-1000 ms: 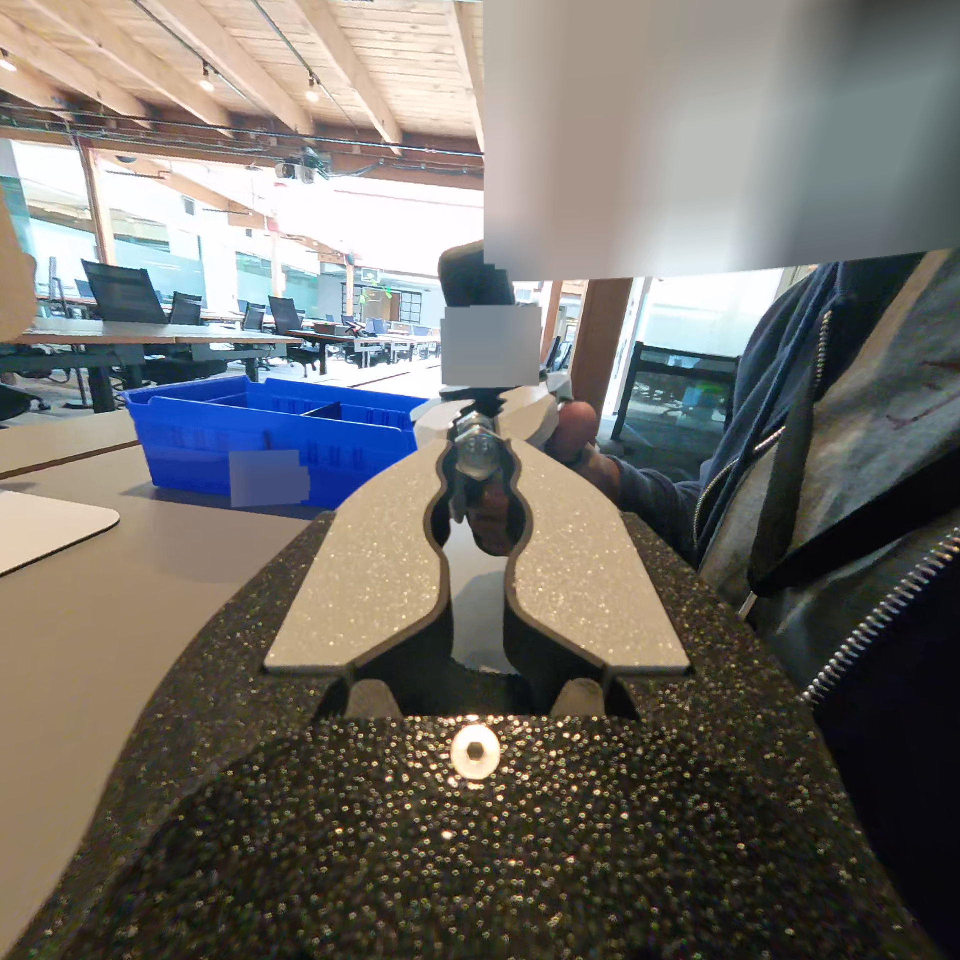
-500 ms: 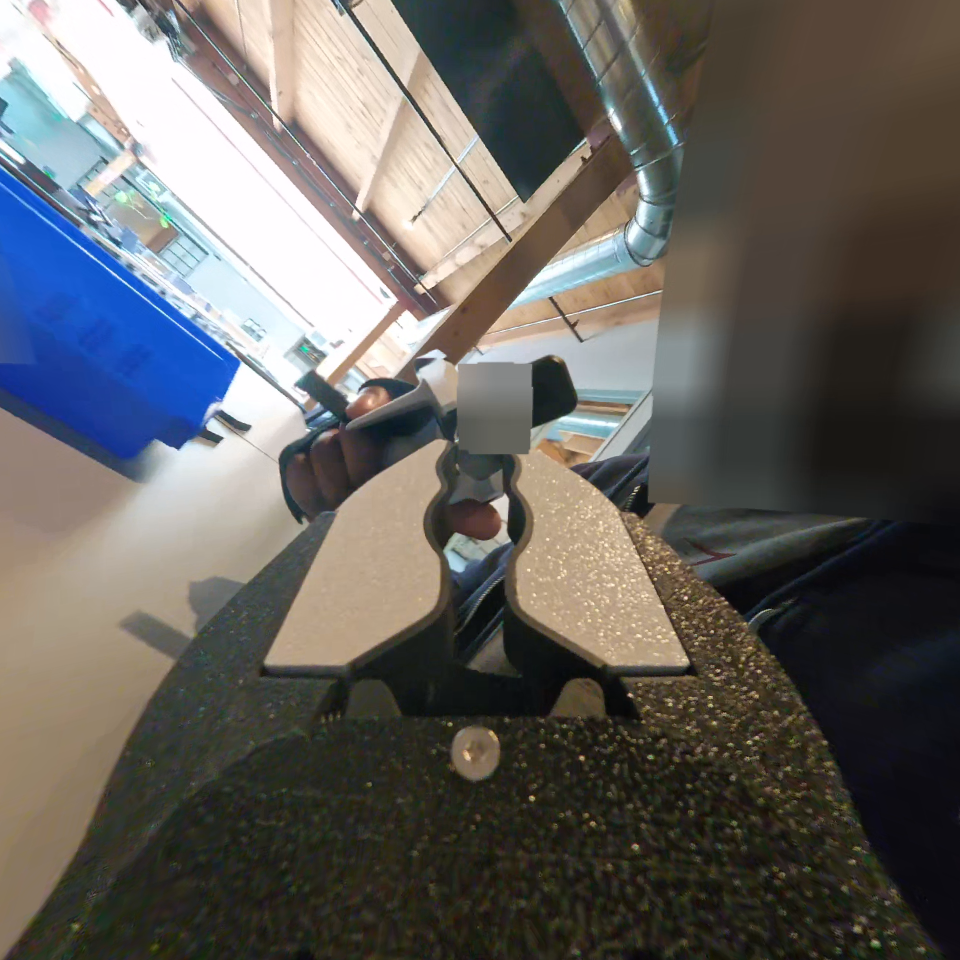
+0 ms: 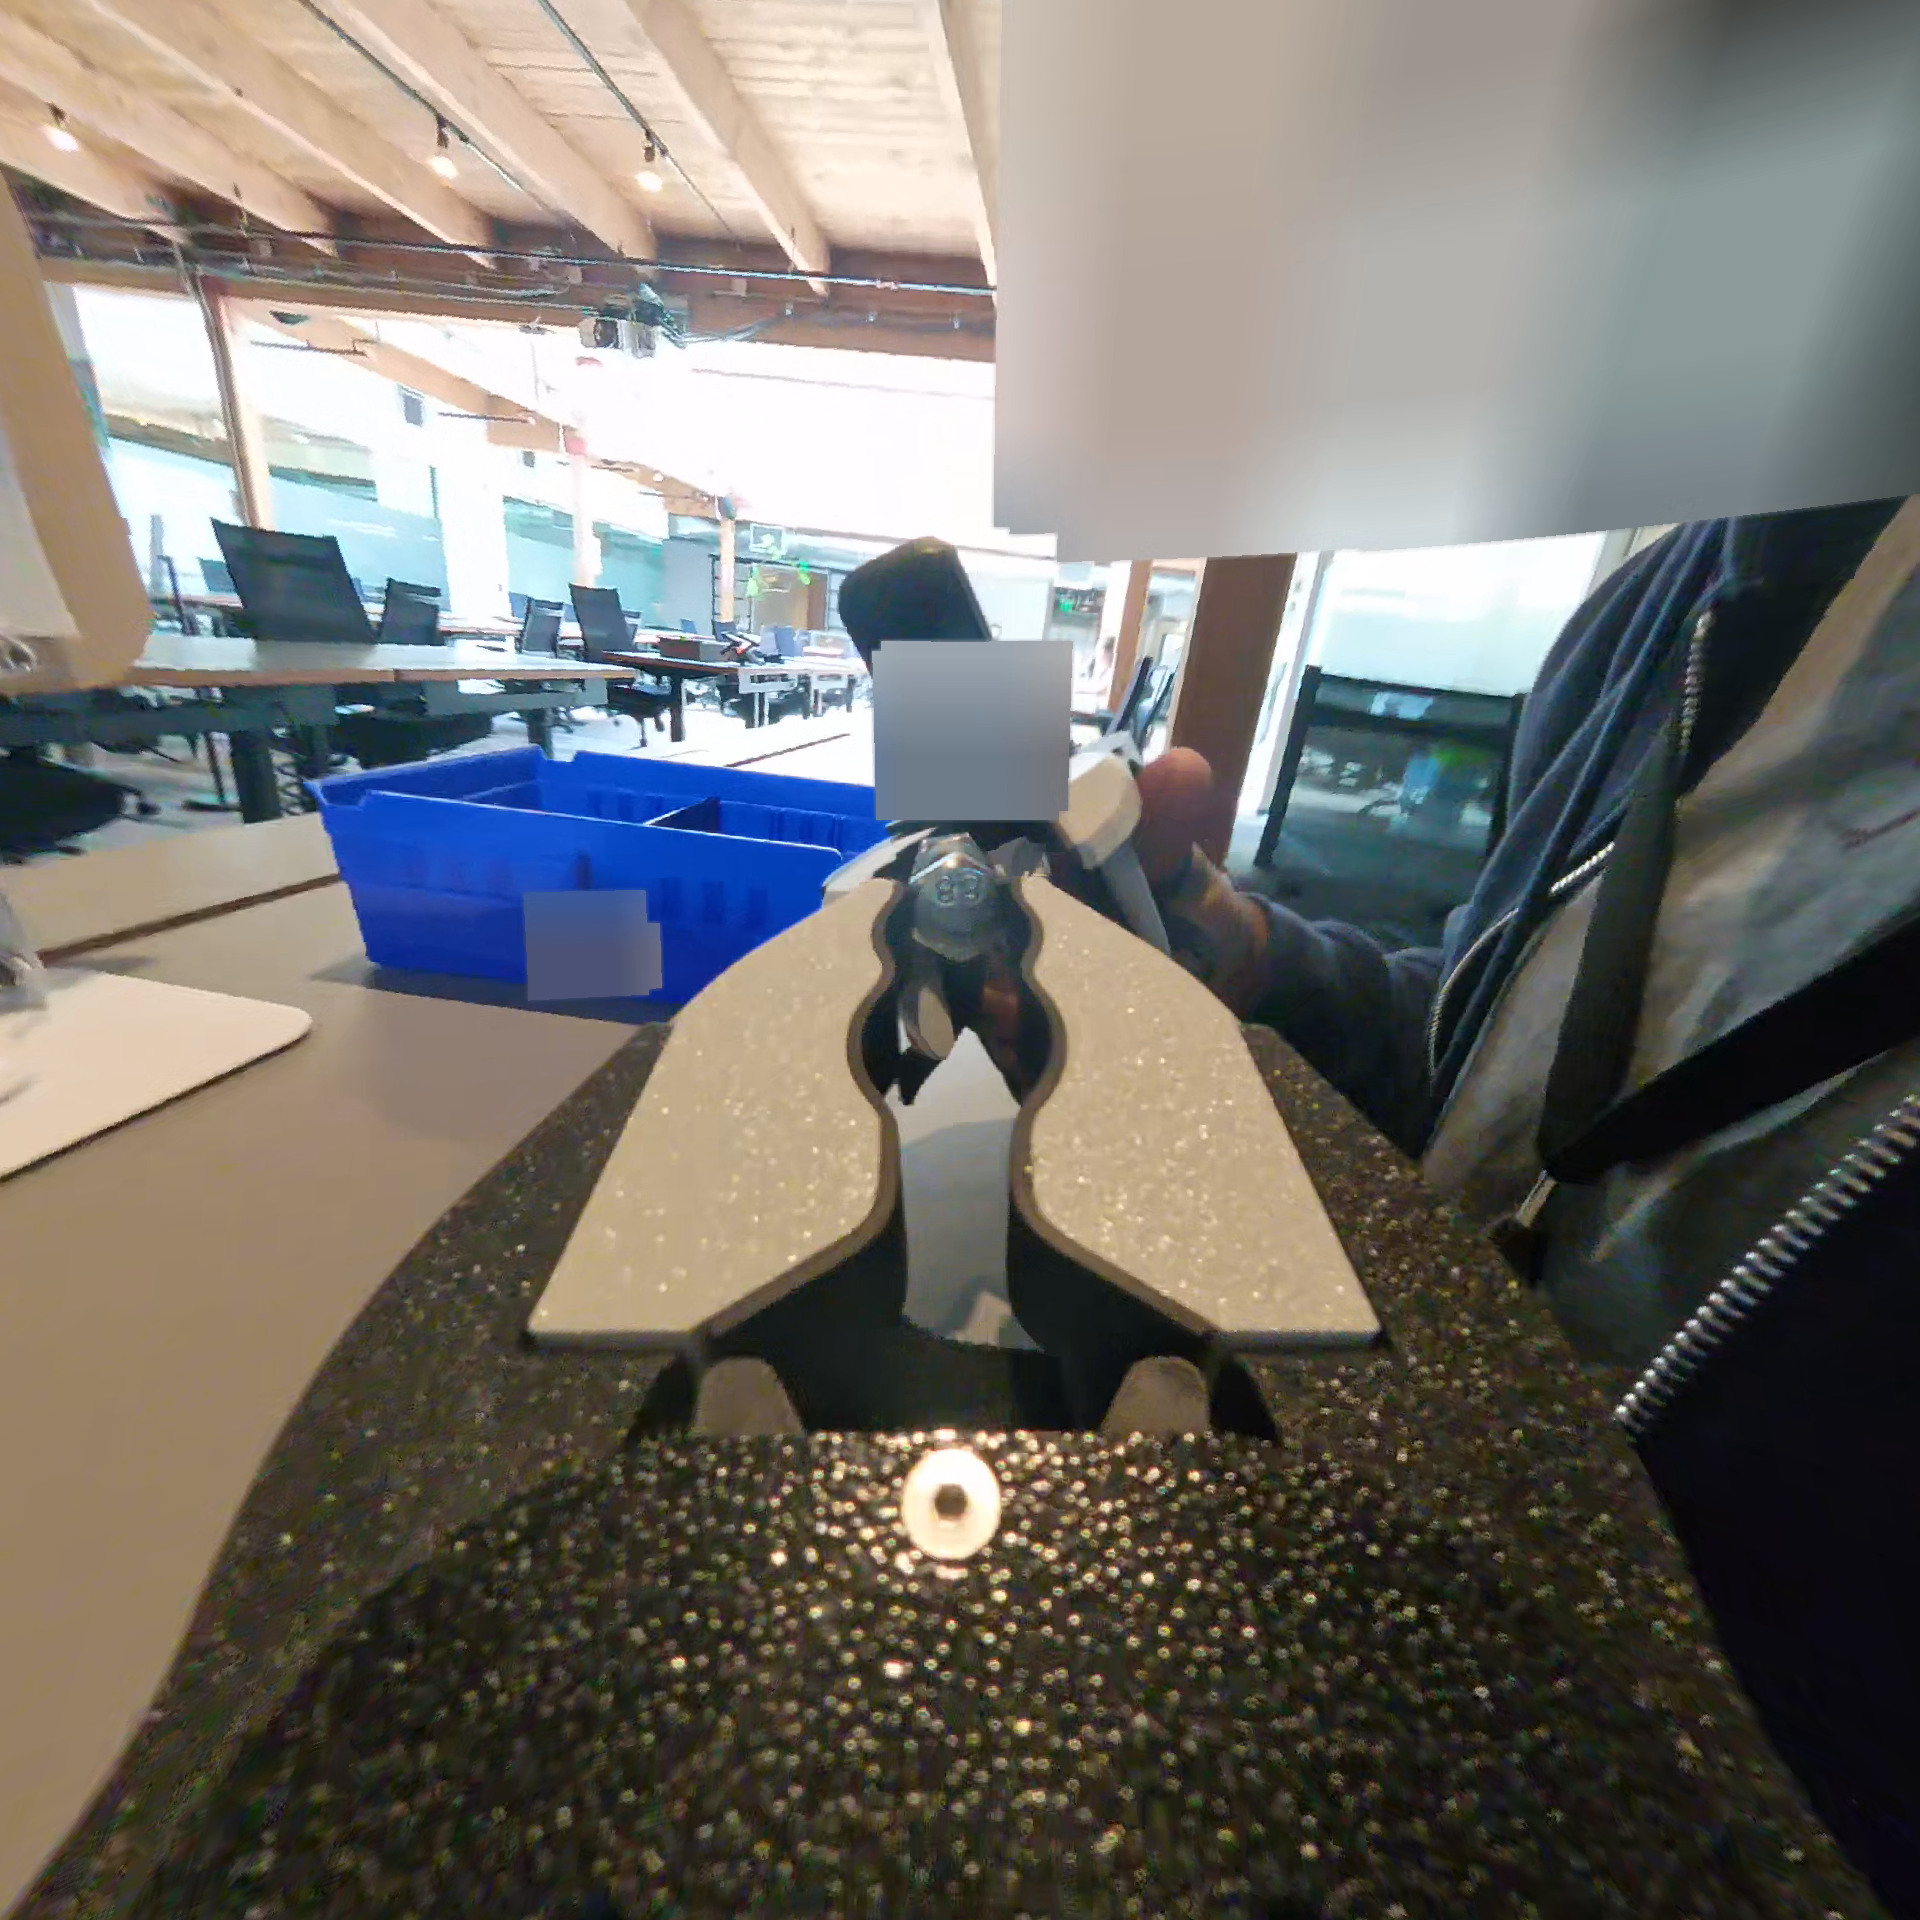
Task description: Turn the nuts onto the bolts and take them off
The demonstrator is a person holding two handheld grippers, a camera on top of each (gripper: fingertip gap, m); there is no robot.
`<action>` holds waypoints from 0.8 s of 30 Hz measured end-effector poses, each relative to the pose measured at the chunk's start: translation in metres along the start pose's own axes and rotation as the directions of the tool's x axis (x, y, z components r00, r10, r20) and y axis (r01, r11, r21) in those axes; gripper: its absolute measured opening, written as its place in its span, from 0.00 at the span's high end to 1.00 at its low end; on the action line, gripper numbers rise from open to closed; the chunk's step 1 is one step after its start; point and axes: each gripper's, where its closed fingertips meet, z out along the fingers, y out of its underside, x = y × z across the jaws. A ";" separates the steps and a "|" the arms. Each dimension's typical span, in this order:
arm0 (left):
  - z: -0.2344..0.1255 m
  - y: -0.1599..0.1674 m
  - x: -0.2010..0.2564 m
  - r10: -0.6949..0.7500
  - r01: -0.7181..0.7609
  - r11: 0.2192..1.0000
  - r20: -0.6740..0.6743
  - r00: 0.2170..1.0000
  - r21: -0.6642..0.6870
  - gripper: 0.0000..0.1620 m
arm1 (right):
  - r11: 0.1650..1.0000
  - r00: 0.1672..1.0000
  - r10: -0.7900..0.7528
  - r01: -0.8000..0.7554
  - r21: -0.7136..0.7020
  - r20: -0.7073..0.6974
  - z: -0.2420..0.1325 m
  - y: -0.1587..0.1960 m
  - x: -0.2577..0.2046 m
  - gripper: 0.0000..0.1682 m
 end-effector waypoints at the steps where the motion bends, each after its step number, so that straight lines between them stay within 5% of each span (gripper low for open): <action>1: 0.000 0.000 0.000 0.022 -0.022 1.000 0.005 1.000 -0.008 0.90 | 1.000 1.000 0.010 -0.010 0.002 0.001 0.000 -0.001 0.000 0.72; 10: 0.005 0.006 0.009 0.136 -0.137 0.988 -0.012 0.991 -0.075 0.90 | 0.999 1.000 0.010 -0.009 -0.038 0.024 0.003 0.004 -0.003 0.89; 15: 0.006 0.003 0.005 -0.148 0.149 0.989 -0.057 0.987 0.011 0.90 | 0.973 0.972 -0.232 0.231 -0.013 -0.048 -0.001 -0.004 -0.002 0.89; 19: 0.000 -0.002 -0.002 -0.476 0.501 0.858 -0.191 0.859 0.114 0.90 | 0.895 0.887 -0.444 0.446 -0.014 -0.127 -0.010 -0.015 -0.005 0.89; 24: 0.000 0.007 -0.006 -0.466 0.482 0.870 -0.150 0.872 0.105 0.90 | 0.881 0.865 -0.472 0.468 -0.066 -0.171 -0.019 -0.020 -0.001 0.89</action>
